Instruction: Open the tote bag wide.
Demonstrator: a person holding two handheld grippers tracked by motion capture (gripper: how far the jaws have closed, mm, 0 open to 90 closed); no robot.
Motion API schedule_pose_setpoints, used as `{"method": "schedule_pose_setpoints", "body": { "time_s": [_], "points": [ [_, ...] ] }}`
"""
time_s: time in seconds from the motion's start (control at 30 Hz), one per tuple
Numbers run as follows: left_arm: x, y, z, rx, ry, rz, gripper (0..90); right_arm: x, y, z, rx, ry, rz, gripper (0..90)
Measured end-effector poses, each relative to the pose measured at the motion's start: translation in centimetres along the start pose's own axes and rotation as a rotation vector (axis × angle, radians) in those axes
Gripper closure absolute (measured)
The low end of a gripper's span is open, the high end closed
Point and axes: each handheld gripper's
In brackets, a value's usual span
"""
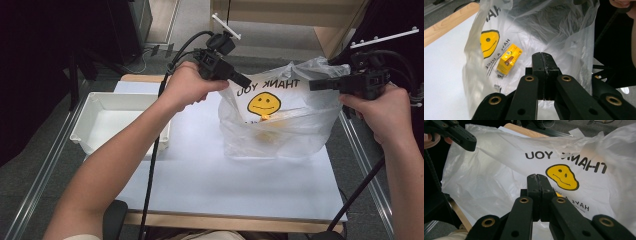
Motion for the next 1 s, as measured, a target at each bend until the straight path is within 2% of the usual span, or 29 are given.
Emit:
{"method": "schedule_pose_setpoints", "body": {
  "time_s": [0.17,0.33,0.67,0.7,0.8,0.87,1.0],
  "points": [
    [-0.7,1.0,-0.3,-0.012,-0.019,0.008,90.0,0.9,0.8,-0.4,-0.004,0.024,0.001,90.0],
    [-0.9,1.5,-0.4,-0.017,-0.02,0.015,90.0,1.3,1.2,-0.6,-0.009,0.035,-0.006,90.0],
    [-1.0,2.5,-0.7,-0.057,-0.019,0.012,90.0,1.4,1.1,-1.3,0.011,0.013,-0.017,90.0],
    [-1.0,2.7,-0.8,-0.062,-0.021,0.014,90.0,1.4,1.2,-1.4,0.02,0.006,-0.04,90.0],
    [-1.2,3.1,-0.9,-0.059,-0.033,0.009,90.0,1.5,1.5,-1.5,0.008,0.008,-0.046,90.0],
    [-1.3,3.4,-1.1,-0.057,-0.038,0.009,90.0,2.0,1.8,-1.6,-0.001,0.039,-0.046,89.6],
    [-1.7,4.2,-1.5,-0.068,-0.053,0.012,90.0,2.8,2.7,-1.9,-0.025,0.06,-0.077,89.5]
  ]
}}
Point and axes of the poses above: each handheld gripper's, and its own axes: y roughly forward along the jaws, z roughly out of its top, x roughly to its right, and after that the axes turned 13 degrees about y, right-handed
